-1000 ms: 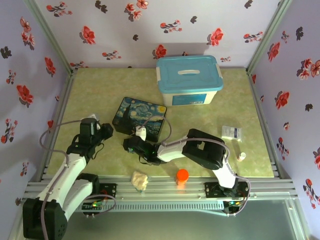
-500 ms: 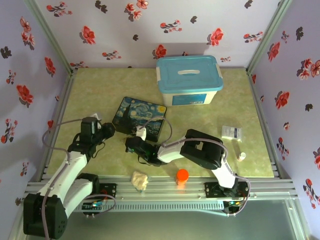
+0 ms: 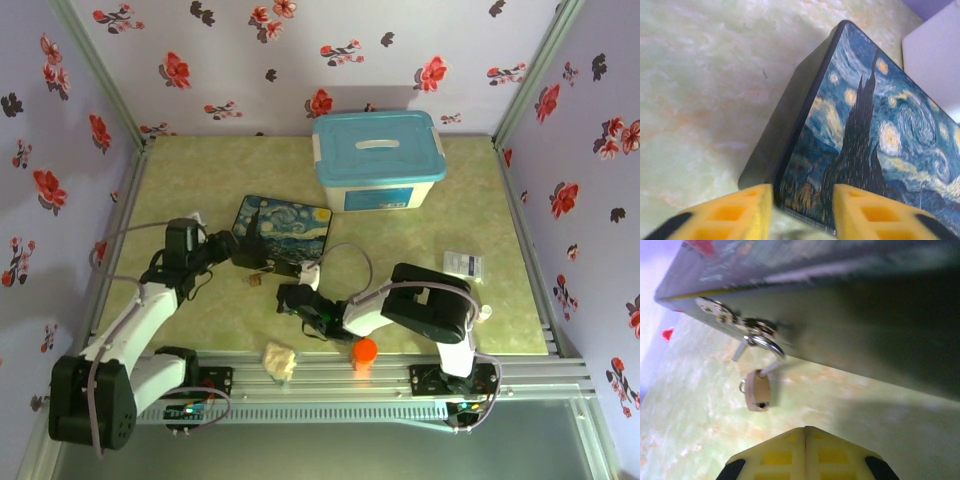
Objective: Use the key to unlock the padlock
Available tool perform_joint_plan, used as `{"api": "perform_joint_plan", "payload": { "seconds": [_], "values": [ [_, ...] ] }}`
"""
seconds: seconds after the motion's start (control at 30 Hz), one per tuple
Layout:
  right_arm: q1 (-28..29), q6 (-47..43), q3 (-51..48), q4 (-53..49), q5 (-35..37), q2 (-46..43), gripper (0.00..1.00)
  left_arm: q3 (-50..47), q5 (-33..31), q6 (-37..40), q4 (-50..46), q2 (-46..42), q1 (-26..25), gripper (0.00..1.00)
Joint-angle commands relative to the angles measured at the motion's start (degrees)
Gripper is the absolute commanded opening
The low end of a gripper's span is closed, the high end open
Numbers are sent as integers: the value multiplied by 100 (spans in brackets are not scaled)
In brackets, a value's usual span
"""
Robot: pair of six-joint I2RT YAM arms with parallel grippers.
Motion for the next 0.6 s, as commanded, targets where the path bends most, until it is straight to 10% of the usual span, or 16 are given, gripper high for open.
{"api": "perform_joint_plan", "payload": {
  "seconds": [0.0, 0.17, 0.57],
  "values": [
    [-168, -221, -32, -638, 189, -357, 18, 298, -161, 479, 189, 289, 64, 50],
    [-308, -195, -106, -1296, 471, -752, 28, 677, -369, 670, 133, 798, 242, 65],
    [-1018, -662, -243, -1939, 722, -1278, 30, -345, 361, 77, 1306, 591, 85, 60]
  ]
}}
